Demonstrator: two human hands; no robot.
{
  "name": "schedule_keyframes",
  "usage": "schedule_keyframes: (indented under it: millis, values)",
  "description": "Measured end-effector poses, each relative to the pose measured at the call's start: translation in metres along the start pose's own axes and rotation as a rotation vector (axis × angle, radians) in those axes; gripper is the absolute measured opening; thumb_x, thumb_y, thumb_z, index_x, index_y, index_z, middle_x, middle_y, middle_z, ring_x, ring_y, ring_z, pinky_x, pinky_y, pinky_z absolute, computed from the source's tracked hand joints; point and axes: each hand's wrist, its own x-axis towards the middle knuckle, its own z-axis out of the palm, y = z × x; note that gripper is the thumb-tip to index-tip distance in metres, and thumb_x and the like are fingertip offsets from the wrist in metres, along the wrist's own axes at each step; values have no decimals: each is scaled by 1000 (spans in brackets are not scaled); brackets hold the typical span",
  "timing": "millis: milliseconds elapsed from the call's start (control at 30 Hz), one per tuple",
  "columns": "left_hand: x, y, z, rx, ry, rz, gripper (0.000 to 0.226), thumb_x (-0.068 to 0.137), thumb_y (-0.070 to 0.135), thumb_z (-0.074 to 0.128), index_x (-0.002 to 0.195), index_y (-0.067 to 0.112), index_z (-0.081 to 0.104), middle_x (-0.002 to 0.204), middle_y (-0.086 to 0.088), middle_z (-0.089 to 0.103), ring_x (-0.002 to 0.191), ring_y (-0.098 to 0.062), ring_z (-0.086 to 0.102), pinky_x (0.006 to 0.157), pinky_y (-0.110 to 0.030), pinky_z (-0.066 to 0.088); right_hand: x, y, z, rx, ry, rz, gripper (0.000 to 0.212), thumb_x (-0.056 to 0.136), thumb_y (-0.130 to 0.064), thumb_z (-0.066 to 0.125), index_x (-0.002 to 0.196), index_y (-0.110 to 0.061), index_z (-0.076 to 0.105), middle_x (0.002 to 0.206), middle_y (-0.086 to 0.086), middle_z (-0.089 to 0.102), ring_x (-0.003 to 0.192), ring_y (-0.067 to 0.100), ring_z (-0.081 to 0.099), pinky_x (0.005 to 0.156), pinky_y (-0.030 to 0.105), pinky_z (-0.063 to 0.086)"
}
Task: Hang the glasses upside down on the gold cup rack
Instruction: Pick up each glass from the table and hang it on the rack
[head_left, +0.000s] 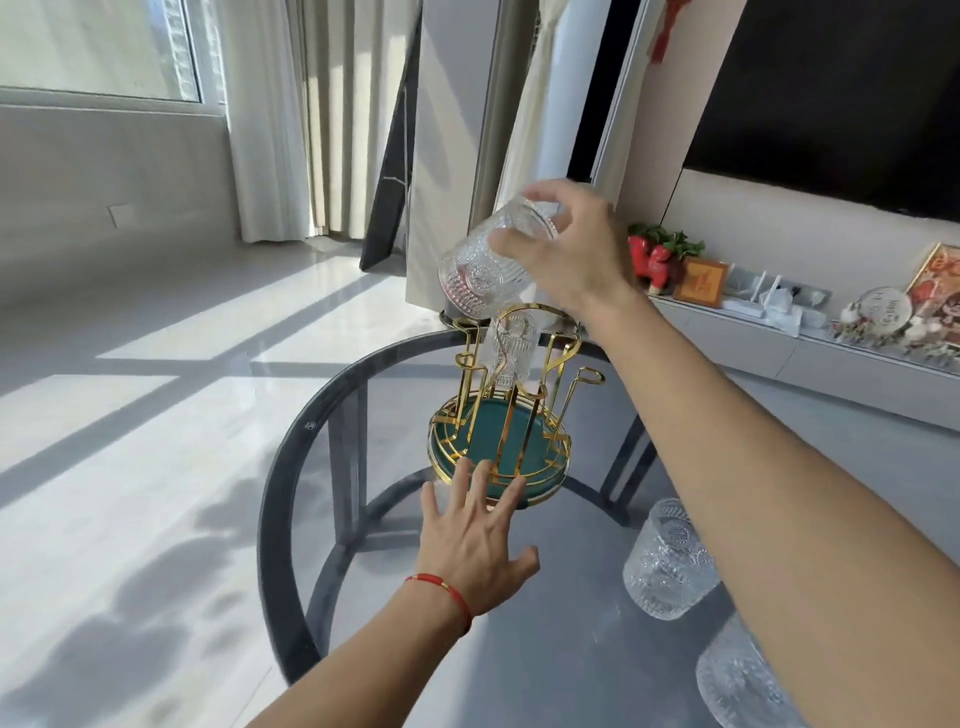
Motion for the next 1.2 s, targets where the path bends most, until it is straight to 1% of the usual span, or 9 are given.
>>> schedule_keyframes:
  millis: [100, 267, 400, 533, 800, 967, 1033, 1133, 1200]
  values:
    - [-1, -2, 2, -9, -12, 2, 82, 86, 70, 36, 157, 37, 13, 166, -11, 16, 155, -34, -1, 117, -68, 11, 20, 7, 29, -130, -70, 42, 62, 71, -44, 83, 129, -29, 67, 129, -6, 65, 113, 14, 59, 84, 24, 42]
    - [-2, -7, 2, -2, -1, 12, 85, 84, 72, 39, 157, 40, 9, 168, -10, 13, 156, -33, -1, 116, -71, 11, 32, 22, 59, -263, -152, 96, 65, 74, -44, 82, 134, -29, 64, 142, 4, 61, 126, 25, 56, 83, 25, 36]
    - [-3, -9, 2, -3, 15, 19, 84, 85, 71, 41, 157, 41, 9, 168, -10, 14, 156, -32, 0, 116, -71, 12, 35, 31, 75, -374, -169, 97, 65, 76, -45, 81, 137, -28, 62, 140, 6, 61, 118, 28, 60, 79, 26, 38]
    - [-2, -9, 1, -8, 1, 17, 85, 86, 70, 43, 157, 40, 9, 168, -10, 13, 156, -32, -1, 115, -72, 15, 34, 41, 83, -502, -270, 58, 63, 77, -42, 79, 135, -23, 63, 137, 8, 62, 116, 30, 61, 82, 30, 44]
    - [1, -4, 1, -7, -24, -1, 87, 86, 72, 46, 158, 38, 9, 169, -11, 11, 156, -34, -2, 115, -72, 17, 33, 52, 86, -787, -505, -43, 68, 76, -47, 84, 138, -27, 63, 131, 8, 65, 114, 32, 61, 78, 36, 38]
    - [0, -4, -3, 2, -45, -2, 86, 88, 71, 45, 158, 38, 7, 169, -11, 9, 156, -34, -2, 115, -72, 18, 34, 54, 89, -844, -566, -55, 72, 79, -48, 81, 145, -32, 56, 140, 7, 60, 124, 35, 57, 83, 41, 34]
    - [0, -5, -3, 12, -49, -1, 86, 88, 71, 45, 158, 38, 7, 169, -10, 9, 156, -34, -2, 113, -72, 21, 32, 54, 87, -877, -587, -79, 71, 83, -50, 77, 148, -31, 54, 143, 7, 59, 127, 34, 56, 87, 43, 38]
    - [0, -3, -4, 22, -71, -9, 87, 88, 72, 45, 158, 38, 6, 169, -10, 7, 156, -35, -3, 109, -77, 22, 25, 55, 80, -903, -577, -147, 59, 90, -48, 70, 144, -30, 58, 139, 7, 63, 125, 32, 57, 101, 47, 39]
    - [1, -2, -5, 29, -78, -17, 88, 88, 72, 46, 158, 37, 7, 169, -11, 9, 155, -37, -2, 108, -79, 23, 16, 56, 70, -820, -542, -173, 46, 95, -45, 64, 139, -33, 63, 136, 4, 66, 123, 30, 59, 106, 49, 37]
